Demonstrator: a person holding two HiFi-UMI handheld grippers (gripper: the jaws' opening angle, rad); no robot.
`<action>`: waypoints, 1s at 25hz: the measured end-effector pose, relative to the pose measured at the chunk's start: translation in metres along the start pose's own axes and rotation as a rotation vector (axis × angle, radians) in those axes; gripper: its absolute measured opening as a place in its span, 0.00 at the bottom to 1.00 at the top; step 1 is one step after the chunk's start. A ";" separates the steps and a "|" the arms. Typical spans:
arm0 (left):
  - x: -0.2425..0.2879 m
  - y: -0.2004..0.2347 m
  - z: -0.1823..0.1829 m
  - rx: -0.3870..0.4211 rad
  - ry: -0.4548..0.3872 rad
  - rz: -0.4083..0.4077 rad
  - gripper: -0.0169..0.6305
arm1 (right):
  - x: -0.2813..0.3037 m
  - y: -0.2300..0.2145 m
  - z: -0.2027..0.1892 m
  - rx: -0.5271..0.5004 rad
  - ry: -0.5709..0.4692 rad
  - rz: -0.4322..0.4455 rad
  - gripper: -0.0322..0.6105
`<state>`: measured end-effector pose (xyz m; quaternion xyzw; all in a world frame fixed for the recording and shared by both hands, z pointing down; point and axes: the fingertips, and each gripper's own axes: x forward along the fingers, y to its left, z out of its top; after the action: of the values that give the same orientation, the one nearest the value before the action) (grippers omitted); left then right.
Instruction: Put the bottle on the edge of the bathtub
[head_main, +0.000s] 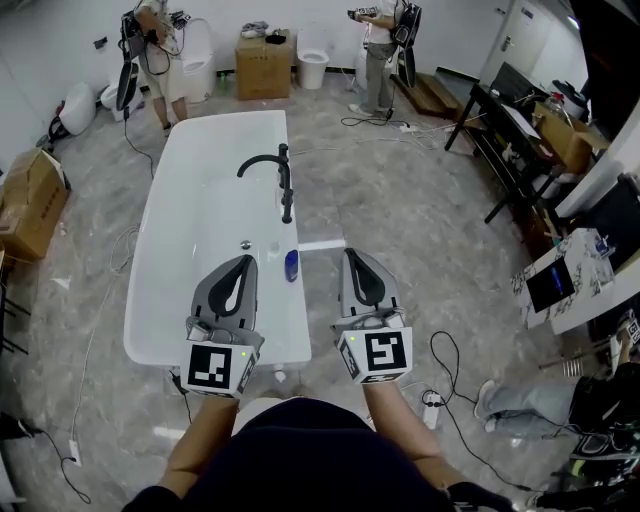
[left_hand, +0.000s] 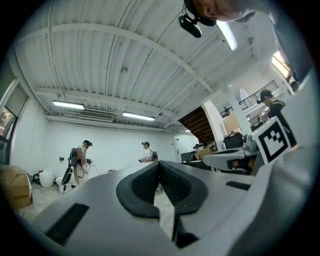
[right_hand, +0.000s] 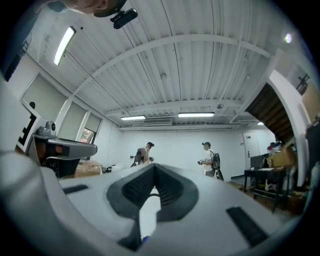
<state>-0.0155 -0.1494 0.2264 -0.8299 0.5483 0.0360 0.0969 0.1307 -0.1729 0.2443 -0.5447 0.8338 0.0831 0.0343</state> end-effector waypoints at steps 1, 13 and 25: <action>0.000 -0.001 0.000 0.002 -0.001 0.003 0.03 | -0.001 0.000 -0.001 0.000 0.001 0.002 0.05; 0.000 -0.004 0.000 0.018 0.003 0.030 0.03 | -0.002 -0.002 0.004 -0.014 -0.017 0.029 0.05; -0.001 -0.008 -0.001 0.001 -0.002 0.023 0.03 | -0.003 -0.001 0.004 -0.029 -0.014 0.040 0.05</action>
<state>-0.0087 -0.1461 0.2286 -0.8234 0.5579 0.0377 0.0972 0.1330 -0.1702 0.2410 -0.5279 0.8429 0.0996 0.0305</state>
